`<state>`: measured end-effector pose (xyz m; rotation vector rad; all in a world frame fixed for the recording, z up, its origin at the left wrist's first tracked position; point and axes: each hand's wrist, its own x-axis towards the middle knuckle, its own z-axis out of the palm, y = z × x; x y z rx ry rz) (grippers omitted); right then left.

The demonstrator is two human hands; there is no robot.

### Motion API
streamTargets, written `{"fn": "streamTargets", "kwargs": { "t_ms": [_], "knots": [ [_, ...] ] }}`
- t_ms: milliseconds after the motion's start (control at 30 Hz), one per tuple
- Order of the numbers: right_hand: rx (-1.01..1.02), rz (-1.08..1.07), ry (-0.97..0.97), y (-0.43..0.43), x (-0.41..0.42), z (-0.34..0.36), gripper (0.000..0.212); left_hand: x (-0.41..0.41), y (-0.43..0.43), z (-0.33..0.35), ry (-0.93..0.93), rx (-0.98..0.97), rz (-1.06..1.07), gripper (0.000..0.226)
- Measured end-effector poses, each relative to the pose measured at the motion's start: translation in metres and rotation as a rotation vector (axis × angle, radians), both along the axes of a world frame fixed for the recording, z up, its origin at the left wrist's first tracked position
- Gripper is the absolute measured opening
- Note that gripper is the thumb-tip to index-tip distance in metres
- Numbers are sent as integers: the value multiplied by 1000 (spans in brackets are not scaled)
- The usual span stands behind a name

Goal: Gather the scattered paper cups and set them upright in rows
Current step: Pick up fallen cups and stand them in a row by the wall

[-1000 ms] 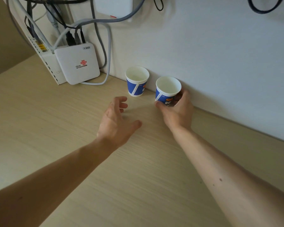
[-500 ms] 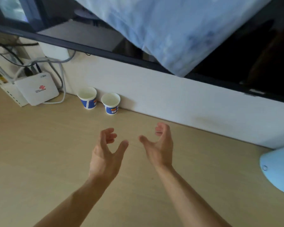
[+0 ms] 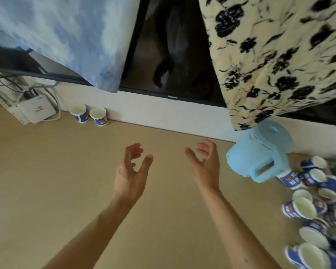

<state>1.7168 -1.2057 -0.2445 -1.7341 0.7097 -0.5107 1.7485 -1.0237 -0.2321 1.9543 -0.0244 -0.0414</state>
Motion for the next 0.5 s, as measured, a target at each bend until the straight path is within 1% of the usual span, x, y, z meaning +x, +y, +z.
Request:
{"fn": "streamTargets", "kwargs": {
  "t_ms": [100, 267, 433, 500],
  "knots": [
    [51, -21, -19, -17, -30, 16, 55, -34, -30, 18, 21, -41, 17, 33],
    [156, -23, 9, -28, -75, 26, 49, -81, -66, 39, 16, -74, -36, 34],
    [137, -102, 64, -45, -124, 21, 48, -113, -88, 47, 41, -103, -156, 37],
    [132, -160, 74, -53, -142, 20, 50, -122, -97, 50, 54, -115, -201, 33]
  ]
}}
